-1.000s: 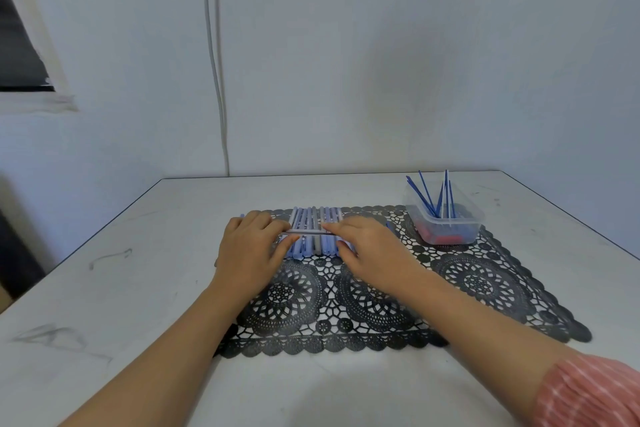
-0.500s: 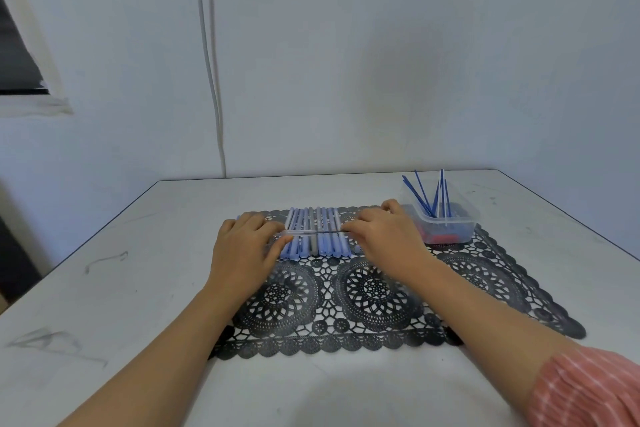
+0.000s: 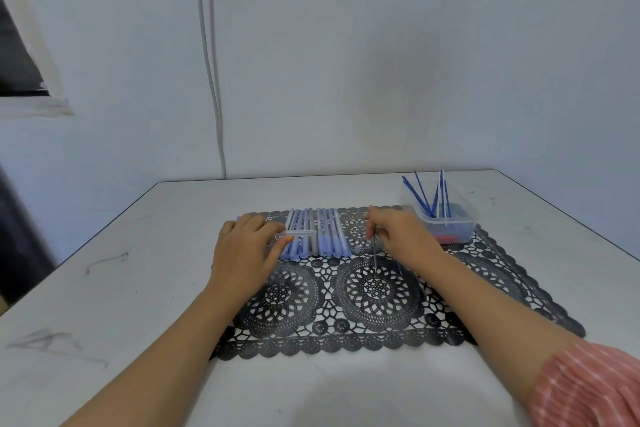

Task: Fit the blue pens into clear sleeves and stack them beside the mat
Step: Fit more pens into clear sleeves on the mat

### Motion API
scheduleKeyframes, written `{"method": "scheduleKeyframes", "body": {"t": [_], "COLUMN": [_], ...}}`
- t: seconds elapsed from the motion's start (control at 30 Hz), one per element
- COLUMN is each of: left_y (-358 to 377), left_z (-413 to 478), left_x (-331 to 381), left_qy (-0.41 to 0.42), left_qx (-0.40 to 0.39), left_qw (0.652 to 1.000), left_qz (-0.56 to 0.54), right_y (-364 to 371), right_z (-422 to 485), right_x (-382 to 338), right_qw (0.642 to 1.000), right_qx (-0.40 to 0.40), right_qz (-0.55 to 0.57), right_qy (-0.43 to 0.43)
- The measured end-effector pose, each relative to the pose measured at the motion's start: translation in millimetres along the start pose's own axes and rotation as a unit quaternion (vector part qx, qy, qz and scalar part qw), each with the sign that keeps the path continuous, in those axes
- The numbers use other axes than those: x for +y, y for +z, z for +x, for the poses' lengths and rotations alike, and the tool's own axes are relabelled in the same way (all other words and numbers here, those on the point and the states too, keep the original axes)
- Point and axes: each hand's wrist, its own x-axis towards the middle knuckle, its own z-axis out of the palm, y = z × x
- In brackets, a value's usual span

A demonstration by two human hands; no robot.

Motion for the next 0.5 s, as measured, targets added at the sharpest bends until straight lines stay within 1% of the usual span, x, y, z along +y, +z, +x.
{"method": "scheduleKeyframes", "body": {"t": [0.17,0.4,0.5], "left_y": [2.4,2.5,2.6], "left_z": [-0.2,0.0,-0.2], "left_x": [2.1,1.2,2.0], "left_qy": [0.000,-0.003,0.000], "left_qx": [-0.005,-0.005,-0.005], "left_qw": [1.000,1.000,1.000], "left_qz": [-0.009,-0.006,-0.003], "right_y": [4.3,4.0,2.7], "right_z": [-0.7,4.1,3.9], "right_x": [3.9,9.7,6.3], "right_qw": [0.999,0.999,0.997], "right_qx": [-0.051,-0.053,-0.073], "right_qz": [0.003,-0.007,-0.013], "right_qy": [-0.014,0.007,0.008]}}
